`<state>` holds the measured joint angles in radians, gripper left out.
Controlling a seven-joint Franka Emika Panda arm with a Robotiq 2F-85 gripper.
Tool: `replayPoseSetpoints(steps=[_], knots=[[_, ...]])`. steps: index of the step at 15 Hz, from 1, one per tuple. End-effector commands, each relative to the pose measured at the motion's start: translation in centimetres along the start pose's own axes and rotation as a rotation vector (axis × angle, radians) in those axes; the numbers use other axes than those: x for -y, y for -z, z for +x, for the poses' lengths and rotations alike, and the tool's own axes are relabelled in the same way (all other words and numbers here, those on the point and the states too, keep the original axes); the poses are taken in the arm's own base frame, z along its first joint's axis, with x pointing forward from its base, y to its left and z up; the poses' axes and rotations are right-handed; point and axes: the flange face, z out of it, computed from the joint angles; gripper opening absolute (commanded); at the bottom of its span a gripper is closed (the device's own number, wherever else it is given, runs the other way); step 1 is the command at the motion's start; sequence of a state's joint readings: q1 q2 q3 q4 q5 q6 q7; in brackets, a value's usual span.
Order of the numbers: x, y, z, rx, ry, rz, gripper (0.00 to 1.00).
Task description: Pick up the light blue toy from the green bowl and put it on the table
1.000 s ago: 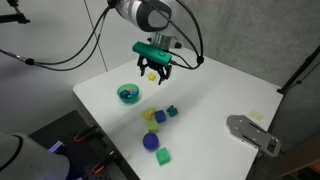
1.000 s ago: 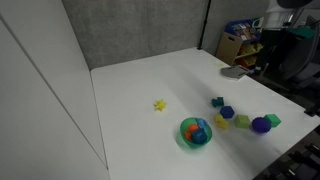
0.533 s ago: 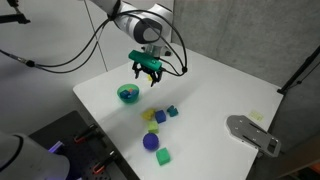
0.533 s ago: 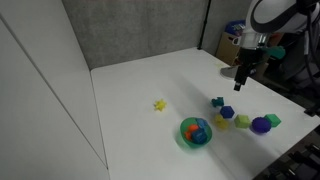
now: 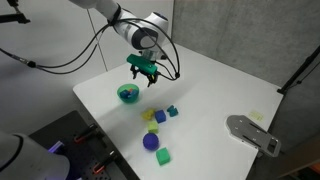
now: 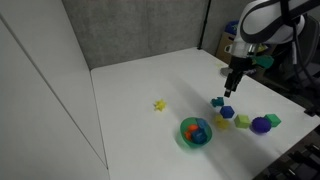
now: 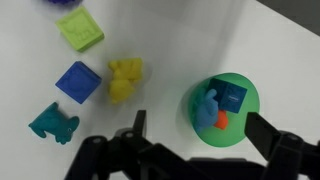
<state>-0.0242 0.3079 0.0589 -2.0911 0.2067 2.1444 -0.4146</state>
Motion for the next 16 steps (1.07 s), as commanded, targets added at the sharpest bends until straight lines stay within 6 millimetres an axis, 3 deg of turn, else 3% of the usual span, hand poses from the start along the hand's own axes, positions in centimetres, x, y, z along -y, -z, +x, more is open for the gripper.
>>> replayPoseSetpoints(steps=[1, 8, 16], knots=[[0.0, 0.1, 0.0, 0.0, -0.001, 0.0, 1.0], [2.1, -1.8, 0.9, -0.102, 0.012, -0.038, 1.0], [5.7, -7.9, 3.1, -0.117, 0.054, -0.019, 1.0]])
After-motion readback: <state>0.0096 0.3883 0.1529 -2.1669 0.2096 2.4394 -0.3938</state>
